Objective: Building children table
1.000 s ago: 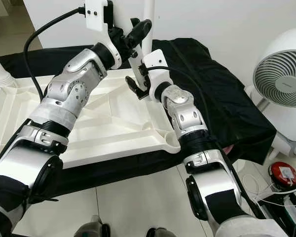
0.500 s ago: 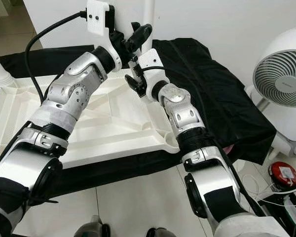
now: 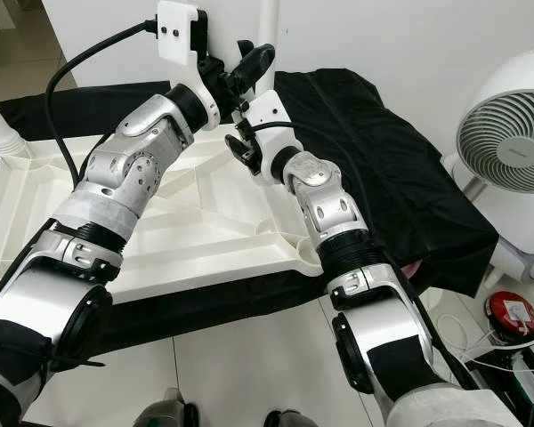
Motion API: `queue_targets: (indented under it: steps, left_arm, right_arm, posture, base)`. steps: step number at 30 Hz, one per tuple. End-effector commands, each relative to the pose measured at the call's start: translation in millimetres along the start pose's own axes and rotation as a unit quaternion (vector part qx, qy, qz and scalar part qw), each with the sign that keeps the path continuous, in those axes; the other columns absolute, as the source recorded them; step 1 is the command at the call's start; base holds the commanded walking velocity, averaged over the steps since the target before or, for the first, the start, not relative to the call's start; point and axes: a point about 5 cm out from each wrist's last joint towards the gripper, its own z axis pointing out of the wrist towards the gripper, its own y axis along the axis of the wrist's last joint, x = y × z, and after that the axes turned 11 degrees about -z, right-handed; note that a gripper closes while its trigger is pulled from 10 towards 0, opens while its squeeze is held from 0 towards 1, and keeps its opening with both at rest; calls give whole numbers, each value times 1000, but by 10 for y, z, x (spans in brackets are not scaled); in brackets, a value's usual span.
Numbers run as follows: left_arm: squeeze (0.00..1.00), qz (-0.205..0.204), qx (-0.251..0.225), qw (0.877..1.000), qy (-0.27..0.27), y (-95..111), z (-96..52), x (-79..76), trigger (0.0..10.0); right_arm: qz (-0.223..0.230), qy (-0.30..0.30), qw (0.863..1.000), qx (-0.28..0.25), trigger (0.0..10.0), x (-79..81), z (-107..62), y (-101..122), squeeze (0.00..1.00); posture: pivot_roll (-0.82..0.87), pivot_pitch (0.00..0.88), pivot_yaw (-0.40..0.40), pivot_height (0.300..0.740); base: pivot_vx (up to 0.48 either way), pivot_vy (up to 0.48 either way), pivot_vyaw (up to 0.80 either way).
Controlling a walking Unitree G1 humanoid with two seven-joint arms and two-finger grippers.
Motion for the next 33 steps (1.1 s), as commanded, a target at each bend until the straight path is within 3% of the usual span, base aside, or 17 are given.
queue_targets:
  steps: [1, 5, 6, 14, 15, 25, 30, 33]
  left_arm:
    - [0, 12, 14, 986, -163, 41, 44, -268, 10000]
    - [0, 7, 18, 985, -170, 23, 41, -285, 10000]
    - [1000, 4, 20, 984, -175, 19, 37, -293, 10000]
    - [1000, -5, 35, 982, -188, 9, 9, -308, 10000]
    - [0, -10, 41, 980, -193, 14, -5, -313, 10000]
    - [0, -36, 46, 982, -182, 55, -41, -253, 10000]
    - [0, -71, 26, 988, -137, 126, -59, -126, 10000]
    - [0, -73, 23, 989, -126, 129, -77, -96, 10000]
  right_arm:
    - [11, 4, 1000, 23, 10000, 57, -1, -107, 0]
    - [14, 0, 1000, 25, 10000, 50, 3, -113, 0]
    - [16, -2, 1000, 25, 10000, 42, 4, -116, 0]
    - [37, -29, 999, 18, 10000, 6, 3, -105, 0]
    - [45, -39, 998, 16, 10000, 7, -2, -108, 0]
    - [98, -79, 992, 9, 10000, 3, -40, -154, 0]
    - [144, -156, 977, 13, 10000, -133, -127, -252, 0]
    - [148, -165, 975, 12, 10000, -145, -142, -262, 0]
  posture:
    - [-41, 0, -12, 740]
    - [-41, 0, -12, 740]
    - [-41, 0, -12, 740]
    - [-35, 0, -12, 740]
    - [-32, 0, -11, 740]
    - [-30, 0, -7, 740]
    - [-31, 0, -15, 740]
    - [-32, 0, -16, 740]
  base:
    - [0, 0, 0]
    - [0, 0, 0]
    - [0, 0, 0]
    - [0, 0, 0]
    - [0, 0, 0]
    - [0, 0, 0]
    - [0, 0, 0]
    - [0, 0, 0]
